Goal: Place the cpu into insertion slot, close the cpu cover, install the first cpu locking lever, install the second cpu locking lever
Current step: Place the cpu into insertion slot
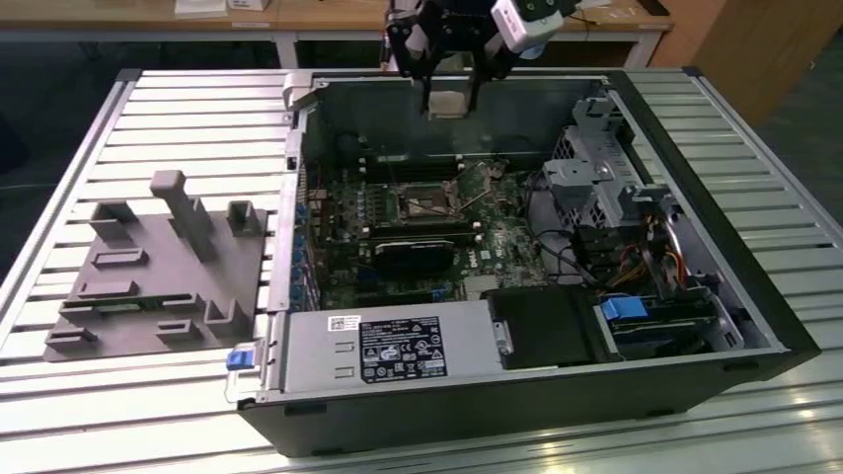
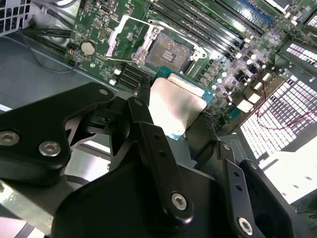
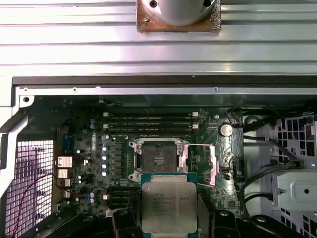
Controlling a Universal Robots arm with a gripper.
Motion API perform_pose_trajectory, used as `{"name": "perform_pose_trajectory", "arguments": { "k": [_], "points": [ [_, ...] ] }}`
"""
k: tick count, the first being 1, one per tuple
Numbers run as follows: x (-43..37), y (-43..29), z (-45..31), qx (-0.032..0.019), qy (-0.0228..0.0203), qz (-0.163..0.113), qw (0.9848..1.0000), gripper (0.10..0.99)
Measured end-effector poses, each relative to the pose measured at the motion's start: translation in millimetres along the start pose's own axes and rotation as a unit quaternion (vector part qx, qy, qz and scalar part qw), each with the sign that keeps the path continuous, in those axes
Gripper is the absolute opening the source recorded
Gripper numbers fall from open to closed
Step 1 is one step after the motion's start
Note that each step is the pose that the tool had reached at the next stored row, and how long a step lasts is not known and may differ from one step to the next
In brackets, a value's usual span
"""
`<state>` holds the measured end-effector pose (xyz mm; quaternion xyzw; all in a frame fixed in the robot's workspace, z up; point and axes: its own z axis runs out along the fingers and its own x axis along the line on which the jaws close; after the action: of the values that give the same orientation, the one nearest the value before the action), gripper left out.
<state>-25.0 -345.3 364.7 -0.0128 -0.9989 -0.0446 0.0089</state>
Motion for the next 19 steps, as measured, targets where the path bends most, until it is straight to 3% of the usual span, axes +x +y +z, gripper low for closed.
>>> {"name": "perform_pose_trajectory", "arguments": {
  "k": [19],
  "points": [
    [7.6, -3.1, 32.5, 0.0001, -0.0009, 0.0, 1.0, 0.537]
  ]
}}
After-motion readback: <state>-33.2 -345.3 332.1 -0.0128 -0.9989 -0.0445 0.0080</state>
